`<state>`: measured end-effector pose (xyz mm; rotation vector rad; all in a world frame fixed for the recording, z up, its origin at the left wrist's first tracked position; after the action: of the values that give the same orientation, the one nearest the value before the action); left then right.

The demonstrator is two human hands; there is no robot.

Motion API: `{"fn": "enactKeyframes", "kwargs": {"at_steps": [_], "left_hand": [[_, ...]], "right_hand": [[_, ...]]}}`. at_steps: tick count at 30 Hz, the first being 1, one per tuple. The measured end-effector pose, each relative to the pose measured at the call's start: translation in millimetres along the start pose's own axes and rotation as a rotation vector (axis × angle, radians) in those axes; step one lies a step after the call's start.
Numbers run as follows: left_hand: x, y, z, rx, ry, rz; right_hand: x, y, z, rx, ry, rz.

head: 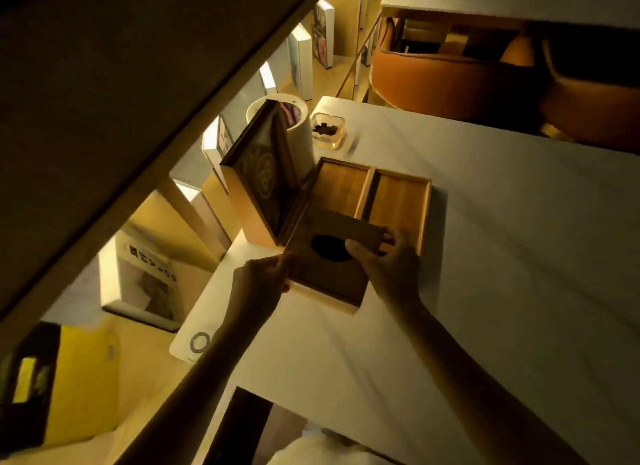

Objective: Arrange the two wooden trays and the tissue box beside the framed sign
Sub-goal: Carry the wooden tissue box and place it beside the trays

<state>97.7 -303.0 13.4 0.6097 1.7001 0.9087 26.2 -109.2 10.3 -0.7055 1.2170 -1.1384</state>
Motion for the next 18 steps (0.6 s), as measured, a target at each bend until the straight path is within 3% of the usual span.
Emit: {"fn": "enactKeyframes", "kwargs": {"at_steps": [9, 18], "left_hand": [[-46, -81, 30, -0.217, 0.057, 0.102], [-44, -117, 31, -0.319, 0.005, 0.082]], "right_hand": [[88, 23, 40, 0.084, -0.031, 0.061], [114, 48, 50, 0.162, -0.028, 0.085]]}}
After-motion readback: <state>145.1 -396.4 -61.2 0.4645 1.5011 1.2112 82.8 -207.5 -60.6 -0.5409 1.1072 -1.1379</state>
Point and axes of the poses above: each hand's wrist, its own z-axis away from the middle knuckle, its own x-axis out of the palm, y = z × x, the point moved 6 cm from there along -z, towards the middle knuckle, and after that the axes turned 12 degrees about x, right-handed, at the moved point
